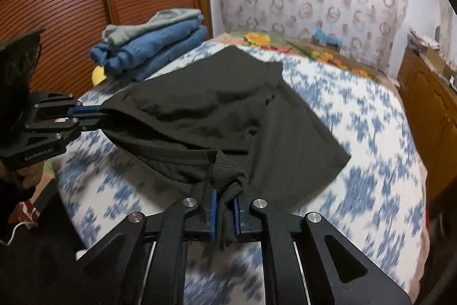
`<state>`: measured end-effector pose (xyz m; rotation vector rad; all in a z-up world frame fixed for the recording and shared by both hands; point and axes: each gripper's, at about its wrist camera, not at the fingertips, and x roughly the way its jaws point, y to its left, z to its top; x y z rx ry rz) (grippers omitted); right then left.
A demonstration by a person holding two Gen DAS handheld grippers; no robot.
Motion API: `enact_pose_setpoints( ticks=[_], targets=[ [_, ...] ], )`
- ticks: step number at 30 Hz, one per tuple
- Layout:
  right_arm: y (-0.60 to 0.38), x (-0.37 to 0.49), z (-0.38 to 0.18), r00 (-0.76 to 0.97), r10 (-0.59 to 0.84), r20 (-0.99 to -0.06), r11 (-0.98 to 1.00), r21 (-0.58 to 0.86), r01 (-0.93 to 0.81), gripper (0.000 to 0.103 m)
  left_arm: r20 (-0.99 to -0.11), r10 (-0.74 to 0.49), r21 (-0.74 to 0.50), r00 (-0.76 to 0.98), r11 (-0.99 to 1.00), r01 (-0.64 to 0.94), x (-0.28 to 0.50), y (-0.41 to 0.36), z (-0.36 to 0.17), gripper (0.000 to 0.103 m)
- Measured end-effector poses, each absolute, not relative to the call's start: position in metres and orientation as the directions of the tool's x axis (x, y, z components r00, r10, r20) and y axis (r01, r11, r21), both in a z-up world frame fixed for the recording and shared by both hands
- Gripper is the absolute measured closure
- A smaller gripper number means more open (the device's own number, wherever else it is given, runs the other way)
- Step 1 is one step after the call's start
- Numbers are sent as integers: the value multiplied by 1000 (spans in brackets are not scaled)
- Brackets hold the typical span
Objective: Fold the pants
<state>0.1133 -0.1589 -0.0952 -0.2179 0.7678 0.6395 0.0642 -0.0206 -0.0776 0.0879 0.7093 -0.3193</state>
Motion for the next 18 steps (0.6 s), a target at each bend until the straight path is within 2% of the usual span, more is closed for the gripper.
enact_pose_setpoints(
  ticks=[2, 3, 5, 8, 18],
  targets=[
    [-163, 106, -96, 543, 451, -709, 798, 47, -601, 84, -658, -254, -31, 709, 950, 312, 59, -18, -81, 98],
    [-167, 101, -97, 543, 450, -709, 800, 50, -597, 82, -663, -251, -32, 705, 951, 309, 58, -17, -84, 98],
    [-175, 97, -95, 544, 456, -704, 803, 63, -592, 71, -674, -248, -36, 696, 952, 304, 58, -15, -88, 94],
    [-183, 95, -93, 552, 461, -695, 809, 74, -583, 62, -673, -255, -44, 694, 951, 307, 58, -16, -89, 89],
    [-182, 86, -84, 520, 453, -724, 792, 60, -607, 62, -645, -234, -24, 727, 958, 287, 47, -9, -77, 88]
  ],
)
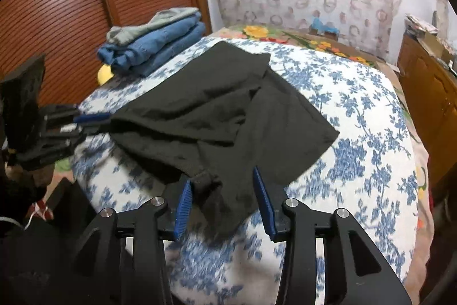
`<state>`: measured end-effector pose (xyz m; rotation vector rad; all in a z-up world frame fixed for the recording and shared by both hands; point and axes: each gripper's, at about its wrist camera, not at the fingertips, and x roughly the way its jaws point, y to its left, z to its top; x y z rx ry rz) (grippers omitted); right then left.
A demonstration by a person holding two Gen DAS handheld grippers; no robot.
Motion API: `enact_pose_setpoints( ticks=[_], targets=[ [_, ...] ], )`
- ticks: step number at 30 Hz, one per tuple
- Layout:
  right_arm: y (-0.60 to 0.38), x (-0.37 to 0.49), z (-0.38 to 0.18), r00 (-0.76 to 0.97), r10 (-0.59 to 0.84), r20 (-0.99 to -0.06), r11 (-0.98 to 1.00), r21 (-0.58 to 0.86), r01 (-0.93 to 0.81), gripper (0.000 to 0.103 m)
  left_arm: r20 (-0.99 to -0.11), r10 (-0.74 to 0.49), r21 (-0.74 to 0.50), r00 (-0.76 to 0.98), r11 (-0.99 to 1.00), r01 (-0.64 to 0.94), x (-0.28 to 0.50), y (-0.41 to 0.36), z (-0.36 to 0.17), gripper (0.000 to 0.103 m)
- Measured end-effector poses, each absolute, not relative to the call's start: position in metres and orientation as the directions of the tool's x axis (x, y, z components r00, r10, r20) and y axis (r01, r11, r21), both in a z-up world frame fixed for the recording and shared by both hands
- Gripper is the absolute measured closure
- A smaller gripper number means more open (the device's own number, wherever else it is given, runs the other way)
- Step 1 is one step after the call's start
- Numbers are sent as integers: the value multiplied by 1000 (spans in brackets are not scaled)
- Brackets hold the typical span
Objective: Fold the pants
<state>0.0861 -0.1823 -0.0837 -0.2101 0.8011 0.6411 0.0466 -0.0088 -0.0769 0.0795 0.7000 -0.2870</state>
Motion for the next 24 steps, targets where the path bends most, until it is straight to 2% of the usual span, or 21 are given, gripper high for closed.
enact_pose_setpoints(
  ticks=[3, 7, 12, 16, 18, 19, 24],
  targets=[
    [-188, 72, -83, 517, 442, -733, 794, 52, -605, 62, -636, -231, -21, 736, 959, 284, 42, -4, -71, 88],
    [-196, 60, -73, 551, 438, -711, 807, 40, -590, 62, -633, -225, -21, 741, 962, 273, 43, 0, -68, 68],
    [-194, 63, -54, 591, 459, -664, 810, 39, -585, 62, -628, -239, -29, 741, 958, 285, 49, -5, -68, 67],
    [-176, 85, -54, 597, 469, -651, 813, 54, -580, 62, -660, -268, -57, 702, 949, 310, 60, -15, -83, 67],
    [-164, 105, -65, 580, 465, -668, 816, 70, -574, 66, -678, -266, -57, 685, 948, 312, 63, -19, -91, 67],
    [-159, 113, -70, 572, 461, -679, 818, 76, -570, 72, -682, -267, -57, 681, 948, 314, 65, -20, -94, 67],
    [-138, 152, -107, 520, 422, -743, 833, 90, -546, 77, -693, -242, -59, 679, 958, 281, 69, -14, -102, 67]
  ],
)
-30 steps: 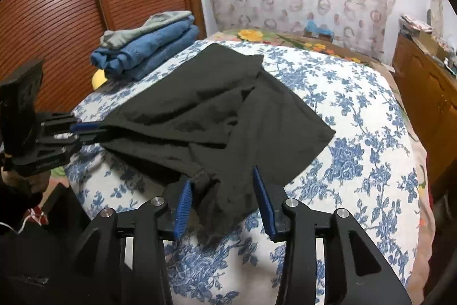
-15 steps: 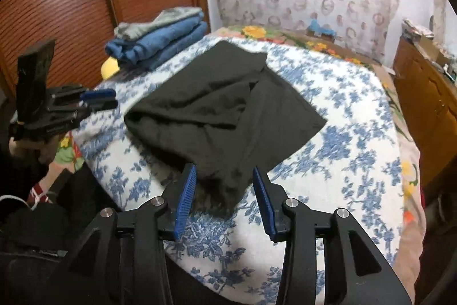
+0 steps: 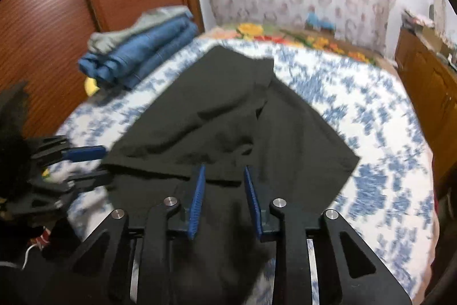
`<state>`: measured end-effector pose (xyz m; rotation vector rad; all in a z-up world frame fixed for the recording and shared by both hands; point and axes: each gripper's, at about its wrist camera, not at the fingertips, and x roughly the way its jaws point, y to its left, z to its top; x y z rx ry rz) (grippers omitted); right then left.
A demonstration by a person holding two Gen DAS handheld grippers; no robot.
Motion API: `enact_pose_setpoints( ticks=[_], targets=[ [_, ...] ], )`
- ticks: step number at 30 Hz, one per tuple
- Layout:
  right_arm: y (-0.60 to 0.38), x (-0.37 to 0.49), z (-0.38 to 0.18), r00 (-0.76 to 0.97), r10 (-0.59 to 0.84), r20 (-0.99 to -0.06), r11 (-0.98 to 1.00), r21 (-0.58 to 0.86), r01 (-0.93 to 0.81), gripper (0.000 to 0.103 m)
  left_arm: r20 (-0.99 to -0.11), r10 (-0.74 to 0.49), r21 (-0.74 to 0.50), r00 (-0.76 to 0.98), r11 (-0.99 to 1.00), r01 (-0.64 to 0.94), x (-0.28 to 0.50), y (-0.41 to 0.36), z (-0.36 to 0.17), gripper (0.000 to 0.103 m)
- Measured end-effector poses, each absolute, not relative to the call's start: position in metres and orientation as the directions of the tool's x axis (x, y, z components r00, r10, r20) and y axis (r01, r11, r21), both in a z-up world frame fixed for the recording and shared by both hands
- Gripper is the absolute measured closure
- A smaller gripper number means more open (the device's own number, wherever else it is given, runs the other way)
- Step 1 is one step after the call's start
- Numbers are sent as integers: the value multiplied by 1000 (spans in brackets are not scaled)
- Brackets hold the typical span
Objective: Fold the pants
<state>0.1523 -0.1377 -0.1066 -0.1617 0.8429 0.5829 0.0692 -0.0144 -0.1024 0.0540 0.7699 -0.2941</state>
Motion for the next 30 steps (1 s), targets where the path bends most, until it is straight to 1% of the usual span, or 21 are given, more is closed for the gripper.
enact_pose_setpoints(
  ticks=[4, 6, 8, 10, 11, 14, 18, 20, 26, 30],
  targets=[
    [-136, 167, -122, 499, 390, -774, 850, 95, -518, 77, -694, -241, -71, 679, 961, 269, 70, -9, -106, 67],
    [-138, 169, -124, 493, 399, -773, 851, 111, -514, 78, -696, -248, -77, 674, 959, 273, 70, -8, -109, 74],
    [-139, 169, -124, 484, 416, -769, 844, 129, -521, 96, -698, -257, -86, 669, 957, 278, 70, -8, -111, 86],
    [-141, 165, -120, 489, 429, -759, 838, 133, -529, 100, -690, -269, -92, 673, 954, 286, 68, -8, -110, 92],
    [-141, 162, -117, 494, 438, -751, 834, 135, -534, 101, -681, -272, -94, 680, 953, 288, 67, -7, -107, 92],
    [-144, 144, -97, 526, 460, -715, 826, 126, -550, 101, -650, -287, -104, 704, 951, 291, 59, -3, -94, 93],
    [-152, 108, -70, 556, 481, -678, 813, 108, -572, 101, -632, -309, -116, 711, 945, 307, 49, 2, -78, 92],
    [-157, 87, -60, 556, 494, -669, 806, 112, -581, 102, -627, -316, -117, 712, 942, 315, 43, 3, -71, 90],
    [-164, 45, -62, 524, 496, -692, 800, 129, -586, 102, -602, -317, -99, 733, 940, 325, 31, 4, -54, 73],
    [-165, 37, -77, 505, 469, -724, 814, 134, -565, 101, -608, -311, -96, 731, 942, 321, 38, 1, -56, 71]
  ],
)
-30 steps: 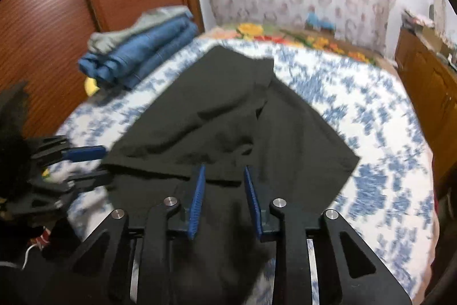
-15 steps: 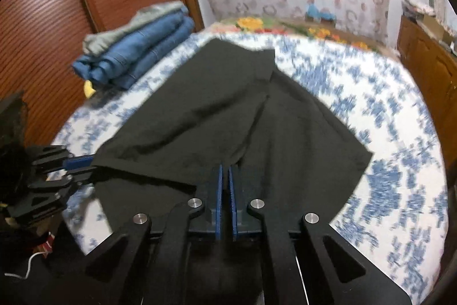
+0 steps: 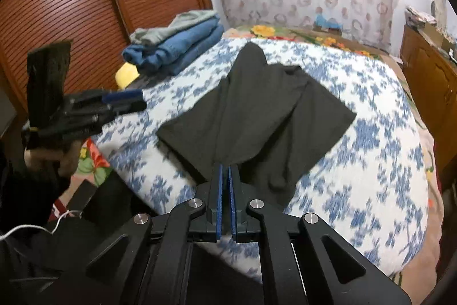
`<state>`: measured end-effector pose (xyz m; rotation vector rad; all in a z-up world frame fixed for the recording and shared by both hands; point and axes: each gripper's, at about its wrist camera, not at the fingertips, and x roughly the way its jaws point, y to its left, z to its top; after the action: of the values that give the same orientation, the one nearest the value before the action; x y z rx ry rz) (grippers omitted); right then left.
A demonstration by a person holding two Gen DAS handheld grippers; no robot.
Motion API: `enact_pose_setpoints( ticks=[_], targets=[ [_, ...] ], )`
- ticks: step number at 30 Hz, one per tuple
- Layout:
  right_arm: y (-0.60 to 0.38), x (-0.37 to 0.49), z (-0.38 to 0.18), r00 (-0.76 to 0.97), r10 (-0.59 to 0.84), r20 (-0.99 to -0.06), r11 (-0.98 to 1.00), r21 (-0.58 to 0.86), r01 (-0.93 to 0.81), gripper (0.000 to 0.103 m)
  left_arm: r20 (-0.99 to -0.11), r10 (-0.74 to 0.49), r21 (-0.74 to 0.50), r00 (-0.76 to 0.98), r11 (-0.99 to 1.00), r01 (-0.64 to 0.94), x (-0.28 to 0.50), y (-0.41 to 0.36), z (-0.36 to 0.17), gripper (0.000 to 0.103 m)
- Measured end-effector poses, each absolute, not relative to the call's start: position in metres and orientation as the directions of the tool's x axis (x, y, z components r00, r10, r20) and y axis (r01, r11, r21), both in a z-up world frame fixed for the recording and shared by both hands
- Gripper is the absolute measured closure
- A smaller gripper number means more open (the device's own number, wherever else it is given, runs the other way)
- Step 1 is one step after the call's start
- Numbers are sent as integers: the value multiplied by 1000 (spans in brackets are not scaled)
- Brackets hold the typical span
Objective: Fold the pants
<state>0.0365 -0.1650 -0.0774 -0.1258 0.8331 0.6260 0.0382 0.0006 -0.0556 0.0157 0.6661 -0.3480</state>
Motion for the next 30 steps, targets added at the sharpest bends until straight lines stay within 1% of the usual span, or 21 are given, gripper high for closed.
enact_pose_setpoints(
  ticks=[2, 3, 4, 6, 8, 11, 16, 21, 27, 30],
  targets=[
    [-168, 41, -86, 498, 454, -739, 824, 136, -550, 101, -621, -308, -97, 721, 943, 319, 47, -4, -61, 71],
    [-171, 46, -89, 495, 449, -744, 832, 146, -535, 99, -627, -310, -99, 715, 942, 321, 51, -7, -64, 71],
    [-174, 49, -89, 494, 448, -745, 836, 152, -528, 95, -632, -310, -100, 710, 941, 323, 52, -10, -66, 71],
    [-180, 55, -86, 508, 454, -732, 839, 160, -520, 90, -644, -301, -96, 704, 944, 316, 59, -13, -72, 71],
    [-185, 62, -80, 529, 453, -718, 846, 158, -510, 80, -652, -295, -97, 698, 946, 309, 63, -15, -77, 71],
    [-188, 84, -72, 581, 428, -692, 862, 118, -493, 76, -670, -286, -103, 685, 949, 297, 69, -16, -86, 71],
    [-183, 144, -75, 610, 403, -682, 881, 111, -459, 76, -706, -255, -91, 661, 958, 272, 71, -14, -101, 71],
    [-163, 208, -89, 585, 387, -713, 889, 118, -443, 76, -719, -249, -99, 649, 961, 260, 70, -10, -108, 71],
    [-148, 247, -110, 558, 322, -765, 912, 91, -400, 76, -716, -250, -98, 651, 960, 261, 68, -10, -109, 71],
    [-146, 255, -115, 553, 303, -776, 916, 78, -392, 77, -714, -254, -99, 653, 959, 266, 67, -9, -109, 71]
  ],
)
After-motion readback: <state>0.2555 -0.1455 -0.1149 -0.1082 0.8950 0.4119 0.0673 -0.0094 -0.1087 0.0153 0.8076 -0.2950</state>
